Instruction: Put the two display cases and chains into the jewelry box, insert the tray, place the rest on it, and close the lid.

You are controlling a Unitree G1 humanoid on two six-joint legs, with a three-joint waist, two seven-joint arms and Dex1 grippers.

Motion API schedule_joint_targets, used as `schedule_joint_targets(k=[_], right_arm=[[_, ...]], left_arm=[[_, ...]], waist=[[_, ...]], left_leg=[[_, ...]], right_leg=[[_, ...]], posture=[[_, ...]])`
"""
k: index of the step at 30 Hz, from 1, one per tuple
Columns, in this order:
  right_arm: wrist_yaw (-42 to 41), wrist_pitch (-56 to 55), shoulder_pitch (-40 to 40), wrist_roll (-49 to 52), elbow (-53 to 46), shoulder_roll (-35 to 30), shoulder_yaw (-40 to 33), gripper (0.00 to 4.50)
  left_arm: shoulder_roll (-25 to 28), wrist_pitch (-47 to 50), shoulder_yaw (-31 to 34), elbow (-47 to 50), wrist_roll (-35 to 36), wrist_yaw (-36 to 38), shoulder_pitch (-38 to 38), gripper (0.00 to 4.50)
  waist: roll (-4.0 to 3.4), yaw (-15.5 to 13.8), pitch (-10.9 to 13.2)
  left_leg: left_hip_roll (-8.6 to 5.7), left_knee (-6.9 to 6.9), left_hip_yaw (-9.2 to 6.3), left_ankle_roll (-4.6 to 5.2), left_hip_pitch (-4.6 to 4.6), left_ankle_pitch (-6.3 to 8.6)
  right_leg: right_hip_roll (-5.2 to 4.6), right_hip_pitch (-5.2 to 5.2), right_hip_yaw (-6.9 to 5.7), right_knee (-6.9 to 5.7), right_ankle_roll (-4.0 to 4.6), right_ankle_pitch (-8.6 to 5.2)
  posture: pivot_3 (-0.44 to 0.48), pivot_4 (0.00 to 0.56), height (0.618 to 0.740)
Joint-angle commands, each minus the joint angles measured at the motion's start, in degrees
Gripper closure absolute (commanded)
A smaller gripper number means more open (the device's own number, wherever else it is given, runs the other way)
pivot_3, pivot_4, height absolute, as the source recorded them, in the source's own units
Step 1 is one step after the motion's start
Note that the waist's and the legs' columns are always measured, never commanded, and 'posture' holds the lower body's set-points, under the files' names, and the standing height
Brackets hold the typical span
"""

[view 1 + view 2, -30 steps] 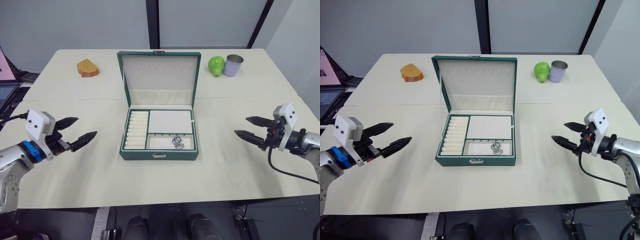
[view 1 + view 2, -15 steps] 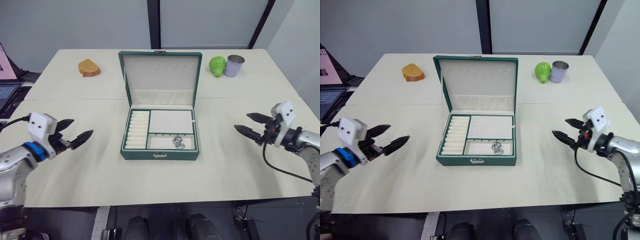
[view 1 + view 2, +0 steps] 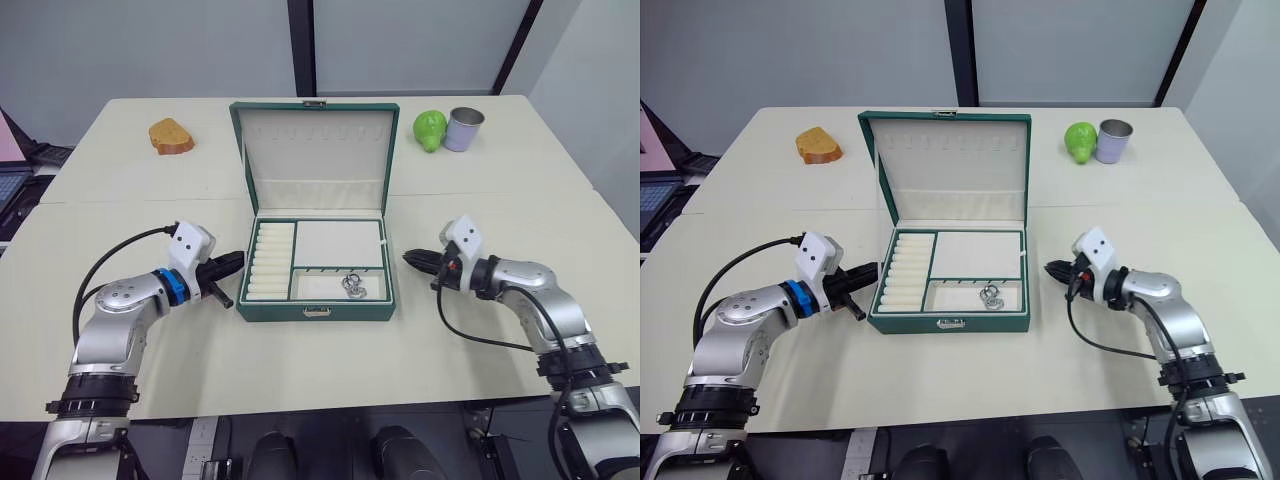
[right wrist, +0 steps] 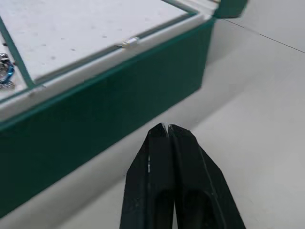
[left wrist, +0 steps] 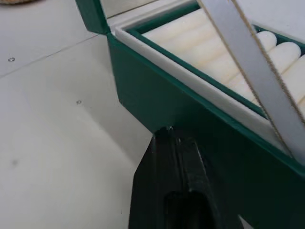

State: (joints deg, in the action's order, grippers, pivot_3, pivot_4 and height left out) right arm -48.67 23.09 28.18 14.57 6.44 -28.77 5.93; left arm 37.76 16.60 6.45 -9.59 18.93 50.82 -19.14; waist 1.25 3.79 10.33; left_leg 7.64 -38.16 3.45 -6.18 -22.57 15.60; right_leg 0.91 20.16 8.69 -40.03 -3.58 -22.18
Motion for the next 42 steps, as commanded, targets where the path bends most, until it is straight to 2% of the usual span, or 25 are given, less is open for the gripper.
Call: schedule_joint_targets(k=[1, 9, 20, 26, 34, 40, 42], right_arm=[[-0.03, 1.24, 1.28, 1.36, -3.69, 1.52, 0.17, 4.48], [-2.89, 6.03, -0.74, 3.11, -9.33, 2.64, 1.83, 4.48], [-6.2, 12.74, -8.2, 6.94, -20.37, -2.64, 0.61, 4.48], [-5.44, 14.84, -10.78, 8.24, -23.75, -3.44, 0.29, 4.48], [-5.65, 13.69, -10.4, 7.71, -21.99, -4.64, -1.89, 4.48], [-9.46, 15.14, -10.29, 11.56, -22.23, -10.24, -6.4, 4.48], [-10.87, 14.55, -9.51, 11.8, -20.6, -12.49, -7.18, 4.48]], left_arm=[[-0.38, 0.53, -0.44, 2.73, 0.69, 0.81, 0.48, 4.5], [-0.47, 4.03, -0.57, 7.76, 2.65, 2.79, 3.54, 4.5], [3.35, 11.49, 3.38, 22.0, 8.33, 4.71, 16.82, 4.5], [3.23, 12.95, 4.56, 25.63, 9.62, 3.64, 20.67, 4.5], [3.1, 10.67, 7.3, 23.99, 10.04, 4.49, 20.5, 4.5], [2.68, 3.85, 14.36, 24.58, 12.14, 5.89, 21.86, 4.5], [2.12, 2.05, 16.89, 26.16, 13.45, 6.58, 24.52, 4.5]], waist=[[0.0, -0.08, 0.0], [-0.01, -0.05, -0.01], [-0.01, -0.14, -0.01], [-0.01, -0.44, -0.01], [0.0, -0.48, -0.01], [0.0, -0.56, 0.0], [0.0, -0.56, 0.0]], left_leg=[[-0.01, 0.0, 0.0, 0.0, -0.01, 0.0], [0.0, -0.01, -0.03, 0.0, 0.0, 0.0], [0.0, 0.13, -0.03, 0.0, 0.0, 0.0], [-0.01, 0.19, -0.03, 0.0, 0.0, 0.0], [-0.02, 0.18, -0.04, 0.0, 0.0, 0.0], [-0.02, 0.17, -0.03, 0.0, -0.05, 0.0], [-0.02, 0.16, -0.04, 0.0, -0.02, 0.0]], right_leg=[[-0.01, 0.0, 0.0, 0.0, 0.0, 0.0], [0.0, 0.02, -0.01, -0.05, 0.0, 0.0], [0.0, 0.0, 0.01, 0.04, 0.0, 0.0], [0.0, -0.02, 0.02, 0.04, 0.0, 0.0], [0.0, -0.04, 0.02, 0.04, 0.0, 0.0], [-0.01, -0.01, 0.01, 0.05, 0.0, 0.0], [-0.01, -0.06, 0.01, 0.05, 0.0, 0.0]], posture=[[0.0, 0.15, 0.74], [0.0, 0.15, 0.74], [0.0, 0.15, 0.74], [0.0, 0.15, 0.74], [0.0, 0.15, 0.74], [0.0, 0.15, 0.74], [0.0, 0.15, 0.74]])
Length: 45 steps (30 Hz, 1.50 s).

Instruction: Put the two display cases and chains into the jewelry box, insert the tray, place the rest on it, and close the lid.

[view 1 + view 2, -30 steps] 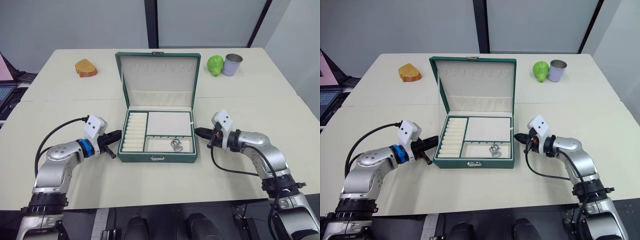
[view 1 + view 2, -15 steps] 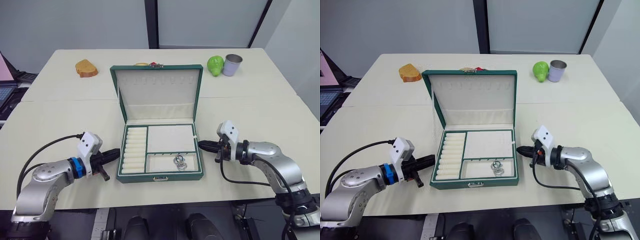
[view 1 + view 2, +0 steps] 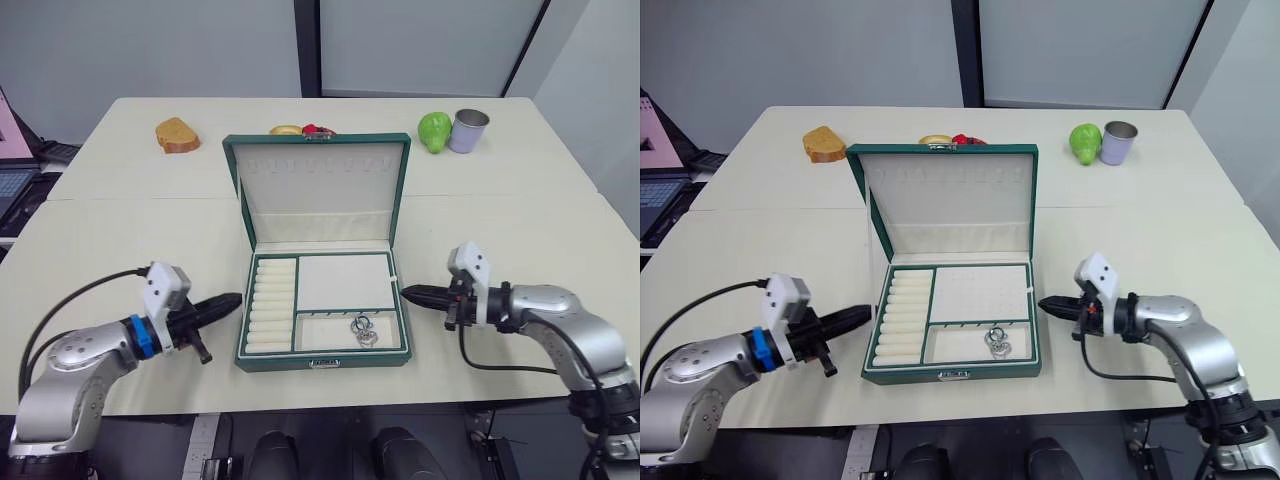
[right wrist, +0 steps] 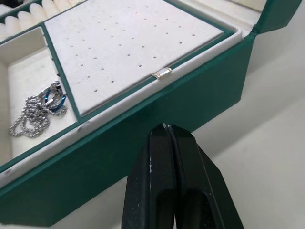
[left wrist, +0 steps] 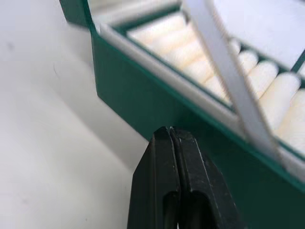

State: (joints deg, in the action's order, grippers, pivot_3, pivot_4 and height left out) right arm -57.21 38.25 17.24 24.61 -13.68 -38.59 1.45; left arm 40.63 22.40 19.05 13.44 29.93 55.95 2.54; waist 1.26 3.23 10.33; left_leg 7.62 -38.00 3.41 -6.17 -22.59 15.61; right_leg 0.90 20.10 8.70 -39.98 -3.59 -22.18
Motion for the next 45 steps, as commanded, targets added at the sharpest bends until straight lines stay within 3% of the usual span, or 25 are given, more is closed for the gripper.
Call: schedule_joint_targets(k=[1, 5, 10, 13, 21, 33, 45], right_arm=[[-3.12, -1.26, 1.99, 1.63, 0.67, -3.78, -2.91, 4.48], [-6.04, -4.42, 5.94, 1.09, 5.92, -6.81, -3.52, 4.48], [-8.51, -7.38, 12.11, -0.21, 12.25, -7.78, -2.22, 4.48], [-9.44, -9.1, 15.72, -1.39, 16.45, -7.15, -1.49, 4.48], [-9.11, -10.38, 28.68, -2.0, 26.85, -2.74, -1.5, 4.48], [-9.99, -16.76, 39.98, -5.57, 40.8, 2.35, -0.84, 4.48], [-7.45, -21.79, 49.41, -9.7, 51.53, 9.43, -0.31, 4.48]], left_arm=[[-1.21, -4.64, 5.34, 4.58, 3.41, 2.34, 5.03, 4.5], [-0.35, -6.78, 9.81, 10.09, 5.42, 7.35, 16.33, 4.5], [-2.29, -8.8, 15.43, 14.65, 10.58, 8.46, 22.49, 4.5], [-6.08, -11.79, 15.73, 15.97, 12.18, 7.58, 23.45, 4.5], [-11.88, -21.05, 12.21, 20.31, 6.93, 10.01, 33.09, 4.5], [-13.53, -27.76, 11.29, 17.96, 6.38, 12.08, 39.27, 4.5], [-14.03, -27.66, 10.05, 19.56, 6.46, 8.24, 39.05, 4.5]], waist=[[0.0, 0.07, 0.0], [0.01, 0.7, 0.01], [0.02, 0.53, 0.01], [0.03, 0.09, 0.01], [0.03, 1.25, 0.02], [0.01, 1.94, 0.04], [-0.01, 2.17, 0.04]], left_leg=[[0.0, 0.0, 0.01, 0.0, 0.0, 0.0], [0.01, 0.03, 0.04, 0.01, 0.03, 0.01], [0.0, 0.02, 0.0, 0.02, 0.05, 0.01], [-0.03, -0.01, 0.0, 0.02, 0.08, 0.01], [0.0, 0.03, 0.04, 0.02, 0.07, 0.01], [0.01, 0.07, 0.05, 0.03, 0.07, 0.02], [0.03, 0.07, 0.07, 0.03, 0.08, 0.01]], right_leg=[[0.0, 0.0, 0.01, 0.0, 0.0, 0.0], [0.01, -0.02, 0.08, 0.05, 0.0, 0.0], [-0.01, -0.08, 0.03, 0.04, 0.0, 0.0], [-0.04, -0.14, 0.03, 0.08, 0.0, 0.0], [-0.01, -0.1, 0.07, 0.09, 0.01, 0.0], [-0.01, -0.09, 0.08, 0.11, 0.01, 0.0], [-0.02, -0.05, 0.06, 0.08, 0.01, 0.0]], posture=[[0.0, 0.15, 0.74], [0.0, 0.15, 0.74], [0.0, 0.15, 0.74], [0.0, 0.15, 0.74], [0.0, 0.15, 0.74], [0.0, 0.15, 0.74], [0.0, 0.15, 0.74]])
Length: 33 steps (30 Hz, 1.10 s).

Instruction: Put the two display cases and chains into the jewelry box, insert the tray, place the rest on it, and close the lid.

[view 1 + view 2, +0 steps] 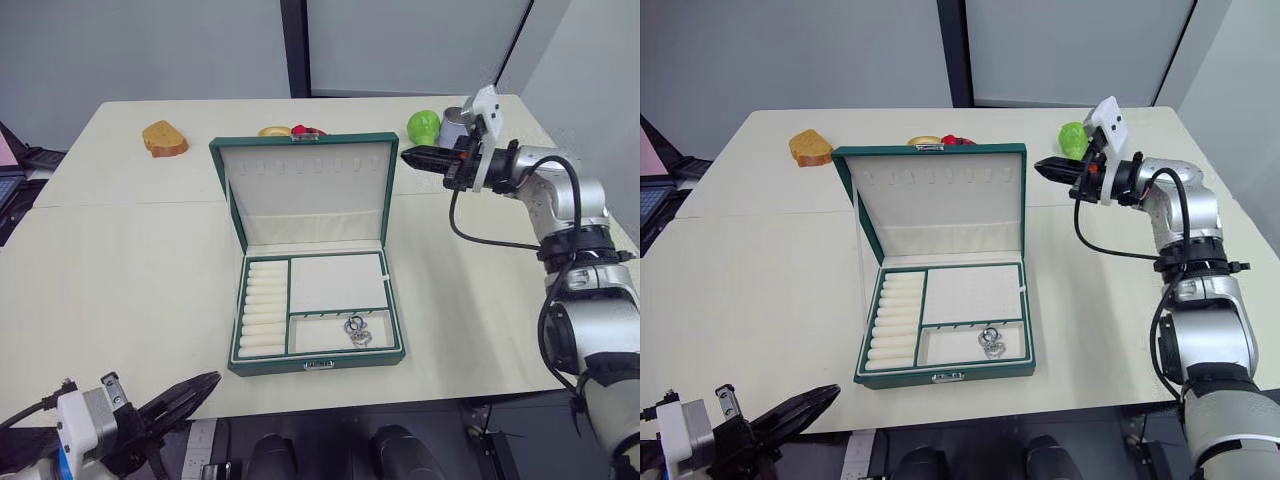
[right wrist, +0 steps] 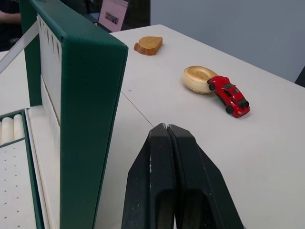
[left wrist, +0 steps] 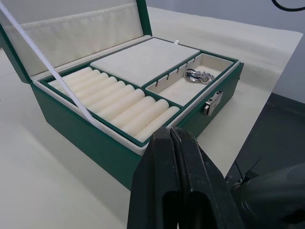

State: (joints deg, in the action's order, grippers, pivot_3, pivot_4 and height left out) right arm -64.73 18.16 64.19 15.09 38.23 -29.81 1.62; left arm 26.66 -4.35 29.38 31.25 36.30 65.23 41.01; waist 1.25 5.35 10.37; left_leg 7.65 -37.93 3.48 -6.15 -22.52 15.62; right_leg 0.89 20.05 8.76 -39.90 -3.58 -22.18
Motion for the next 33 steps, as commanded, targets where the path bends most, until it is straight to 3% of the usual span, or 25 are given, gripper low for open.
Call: schedule_joint_targets(k=[1, 7, 12, 24, 29, 33], right_arm=[[-0.36, -1.63, 2.73, 0.11, -0.75, 1.26, -0.57, 4.48], [-6.43, 3.36, 1.96, 5.55, -7.74, 2.45, -2.06, 4.48], [-12.91, 11.48, -2.41, 9.98, -18.38, -0.7, -0.56, 4.48], [-10.87, 11.49, -4.78, 9.41, -20.24, -1.99, -1.06, 4.48], [-10.38, 11.37, -6.93, 8.9, -20.34, -3.28, -1.28, 4.48], [-10.17, 13.13, -11.44, 9.7, -23.11, -6.16, -2.0, 4.48]], left_arm=[[0.01, -0.85, -0.25, 1.85, 0.14, -1.34, 0.52, 4.5], [0.44, -0.54, -0.3, 2.31, 0.36, -2.49, 0.44, 4.5], [0.49, 0.34, -0.21, 2.99, 1.28, -4.11, 0.2, 4.5], [2.37, 2.78, -0.19, 2.98, 1.93, -5.17, -0.07, 4.5], [4.72, 6.96, 1.16, 4.3, 2.41, -7.84, -0.3, 4.5], [7.79, 12.94, 5.7, 4.08, 7.46, -13.19, -3.61, 4.5]], waist=[[-0.01, 0.13, 0.0], [-0.03, 0.42, 0.02], [-0.02, 0.38, 0.01], [-0.02, 0.49, 0.02], [-0.02, 0.35, 0.01], [-0.01, -0.05, 0.02]], left_leg=[[0.0, 0.0, 0.01, 0.0, 0.0, 0.0], [0.01, 0.01, 0.01, -0.01, -0.02, 0.0], [0.02, 0.02, -0.02, 0.0, -0.04, 0.0], [0.01, 0.02, -0.02, 0.0, -0.03, 0.0], [0.01, 0.02, -0.06, 0.0, -0.03, 0.0], [0.0, 0.01, -0.07, 0.0, -0.04, 0.0]], right_leg=[[0.0, 0.0, 0.0, 0.0, 0.0, 0.0], [0.0, 0.04, -0.01, -0.03, 0.0, 0.0], [0.0, 0.04, -0.03, -0.02, 0.0, 0.0], [0.01, 0.02, -0.01, 0.0, 0.0, 0.0], [0.01, 0.0, -0.05, 0.0, 0.0, 0.0], [0.0, 0.0, -0.06, -0.01, 0.0, 0.0]], posture=[[0.0, 0.15, 0.74], [0.0, 0.15, 0.74], [0.0, 0.15, 0.74], [0.0, 0.15, 0.74], [0.0, 0.15, 0.74], [0.0, 0.15, 0.74]])
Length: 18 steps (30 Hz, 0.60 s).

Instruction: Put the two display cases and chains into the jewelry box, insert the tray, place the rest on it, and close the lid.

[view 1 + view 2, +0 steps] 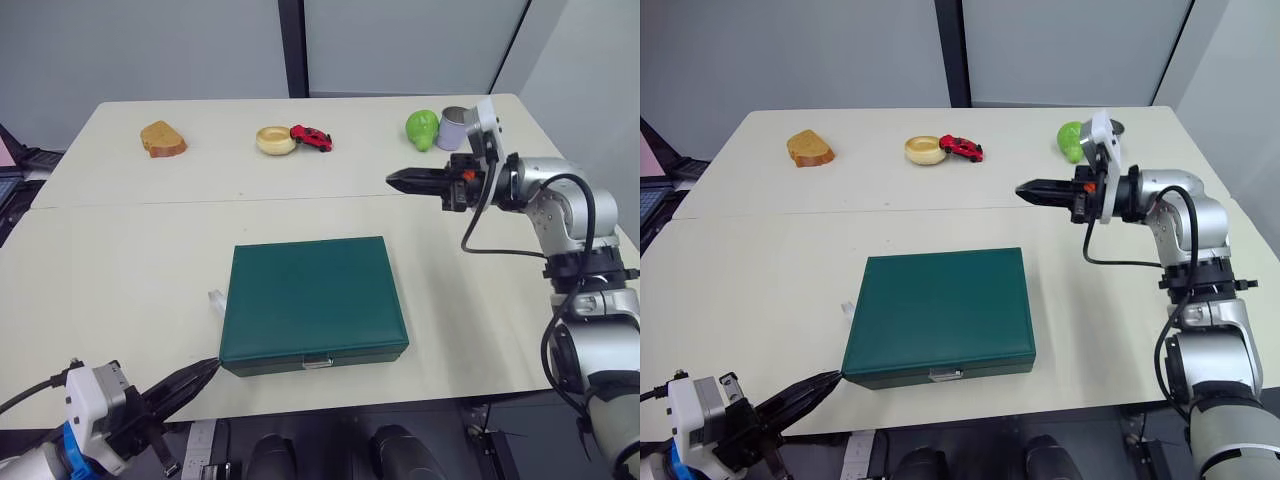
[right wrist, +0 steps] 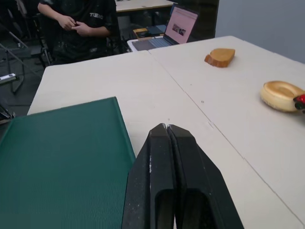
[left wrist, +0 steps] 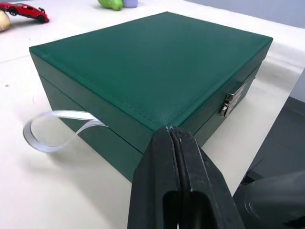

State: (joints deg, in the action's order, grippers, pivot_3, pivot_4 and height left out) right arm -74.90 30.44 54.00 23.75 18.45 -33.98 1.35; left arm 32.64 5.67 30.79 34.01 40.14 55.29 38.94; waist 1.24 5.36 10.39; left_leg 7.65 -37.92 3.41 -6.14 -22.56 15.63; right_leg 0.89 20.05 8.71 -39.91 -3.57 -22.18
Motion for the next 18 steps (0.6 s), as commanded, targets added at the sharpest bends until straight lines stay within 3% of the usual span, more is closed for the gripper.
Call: schedule_joint_targets(k=[1, 6, 7, 9, 15, 18], right_arm=[[0.09, 1.22, -2.43, 1.23, -4.11, -2.79, -1.98, 4.48], [0.0, 3.75, -9.83, 2.25, -8.98, -8.0, -3.62, 4.48], [0.09, 4.28, -11.81, 2.5, -10.26, -9.28, -4.21, 4.5], [0.5, 4.96, -14.59, 3.05, -12.17, -11.01, -5.01, 4.5], [2.99, 4.59, -23.46, 2.94, -15.58, -15.28, -8.22, 4.5], [4.44, 4.15, -26.03, 3.43, -15.04, -15.62, -10.28, 4.5]], left_arm=[[2.99, 4.1, 5.44, 0.29, 4.23, -3.97, -3.02, 4.5], [10.84, 10.29, 9.92, -9.2, 3.67, -6.83, -12.03, 4.5], [12.82, 11.01, 9.82, -12.75, 2.41, -6.57, -14.25, 4.32], [15.41, 12.27, 9.29, -17.62, 1.29, -5.48, -17.5, 3.91], [21.17, 16.39, 1.81, -33.71, -1.56, -2.93, -34.43, 2.01], [20.45, 18.51, -0.99, -35.18, -1.27, -1.97, -38.47, 1.06]], waist=[[0.0, -0.12, 0.0], [-0.01, -0.37, 0.0], [-0.01, -0.42, 0.0], [-0.02, -0.5, 0.01], [-0.03, -0.53, 0.03], [-0.03, -0.53, 0.03]], left_leg=[[0.0, 0.0, 0.0, 0.0, 0.0, 0.0], [-0.01, 0.0, -0.03, -0.01, 0.0, 0.0], [-0.02, -0.01, -0.01, -0.01, 0.01, 0.0], [-0.04, 0.0, -0.02, -0.01, 0.0, 0.0], [-0.04, -0.01, 0.0, -0.02, 0.02, -0.01], [-0.05, -0.03, 0.05, -0.02, 0.0, -0.01]], right_leg=[[0.0, 0.01, 0.01, -0.01, 0.0, 0.0], [0.02, 0.02, -0.02, -0.02, 0.0, 0.0], [0.01, 0.02, 0.0, 0.0, 0.0, 0.0], [0.01, 0.03, -0.03, 0.01, 0.0, 0.0], [0.02, 0.03, -0.01, -0.04, 0.0, 0.0], [0.0, 0.04, 0.01, -0.03, 0.0, 0.0]], posture=[[0.0, 0.15, 0.74], [0.0, 0.15, 0.74], [0.0, 0.15, 0.74], [0.0, 0.15, 0.74], [0.0, 0.15, 0.74], [0.0, 0.15, 0.74]])
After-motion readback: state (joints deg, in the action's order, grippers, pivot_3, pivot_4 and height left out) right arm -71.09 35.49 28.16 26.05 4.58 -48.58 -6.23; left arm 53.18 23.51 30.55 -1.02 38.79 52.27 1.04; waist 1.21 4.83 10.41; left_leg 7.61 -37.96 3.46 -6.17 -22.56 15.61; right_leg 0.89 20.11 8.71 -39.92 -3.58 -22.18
